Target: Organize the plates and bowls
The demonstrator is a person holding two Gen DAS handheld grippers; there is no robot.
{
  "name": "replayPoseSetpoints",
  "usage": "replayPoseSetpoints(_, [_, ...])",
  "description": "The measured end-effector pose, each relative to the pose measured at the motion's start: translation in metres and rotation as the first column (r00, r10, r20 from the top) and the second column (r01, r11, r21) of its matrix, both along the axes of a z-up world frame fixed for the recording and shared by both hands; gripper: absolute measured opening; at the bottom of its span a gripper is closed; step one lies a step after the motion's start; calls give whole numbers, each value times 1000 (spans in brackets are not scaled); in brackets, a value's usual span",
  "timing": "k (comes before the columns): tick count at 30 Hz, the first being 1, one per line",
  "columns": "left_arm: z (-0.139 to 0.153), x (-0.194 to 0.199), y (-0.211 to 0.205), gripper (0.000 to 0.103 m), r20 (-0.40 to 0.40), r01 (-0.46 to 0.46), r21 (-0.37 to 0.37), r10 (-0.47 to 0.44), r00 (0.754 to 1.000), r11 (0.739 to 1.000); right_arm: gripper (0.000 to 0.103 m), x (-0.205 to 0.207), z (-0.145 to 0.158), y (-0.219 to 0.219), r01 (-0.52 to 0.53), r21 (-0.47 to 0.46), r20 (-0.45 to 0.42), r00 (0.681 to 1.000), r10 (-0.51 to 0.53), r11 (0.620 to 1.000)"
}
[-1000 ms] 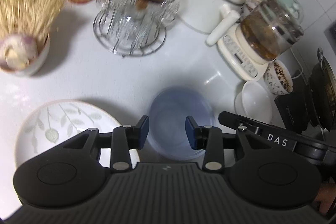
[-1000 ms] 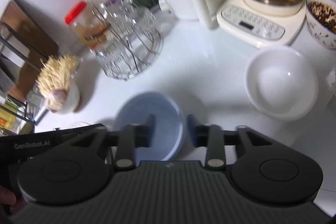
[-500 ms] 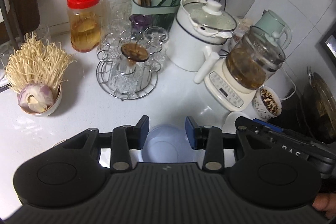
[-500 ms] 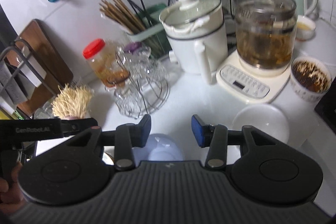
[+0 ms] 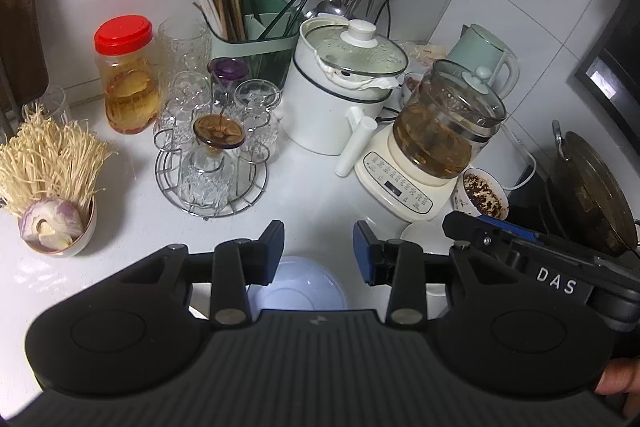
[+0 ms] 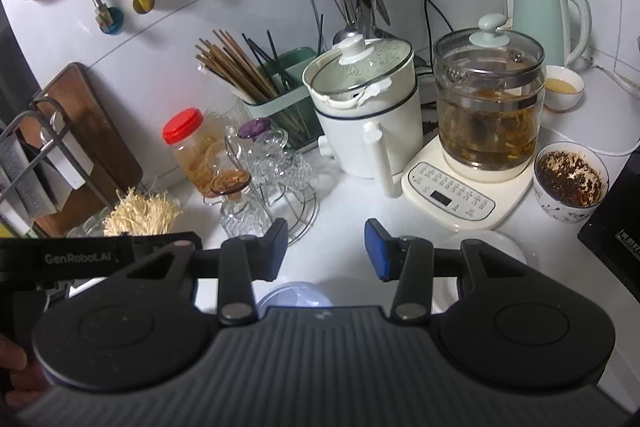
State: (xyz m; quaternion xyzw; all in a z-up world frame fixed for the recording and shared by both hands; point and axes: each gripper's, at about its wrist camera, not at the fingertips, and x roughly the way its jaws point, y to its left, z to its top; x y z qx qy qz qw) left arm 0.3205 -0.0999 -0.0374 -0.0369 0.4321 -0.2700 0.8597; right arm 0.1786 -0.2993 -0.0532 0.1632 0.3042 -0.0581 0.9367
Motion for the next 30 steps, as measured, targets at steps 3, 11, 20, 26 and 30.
replayPoseSetpoints(3, [-1, -1, 0, 43, 5, 4, 0, -4, 1000, 1000, 46, -1, 0, 1, 8, 0, 6, 1000, -8, 1000])
replayPoseSetpoints(11, [-5, 2, -7, 43, 1, 39, -7, -39, 999, 999, 46, -6, 2, -1, 34, 5, 10, 999, -34, 999])
replayPoseSetpoints(20, [-11, 5, -22, 43, 8, 81, -10, -81, 997, 997, 46, -17, -3, -12, 106, -9, 20, 994, -106, 994])
replayPoseSetpoints(26, [-13, -2, -38, 43, 33, 126, 5, -126, 991, 992, 46, -21, -5, -16, 123, -25, 14, 992, -123, 992])
replayPoseSetpoints(30, [-24, -6, -50, 44, 14, 156, 13, -157, 988, 988, 46, -31, -12, -23, 153, -38, -8, 988, -154, 987])
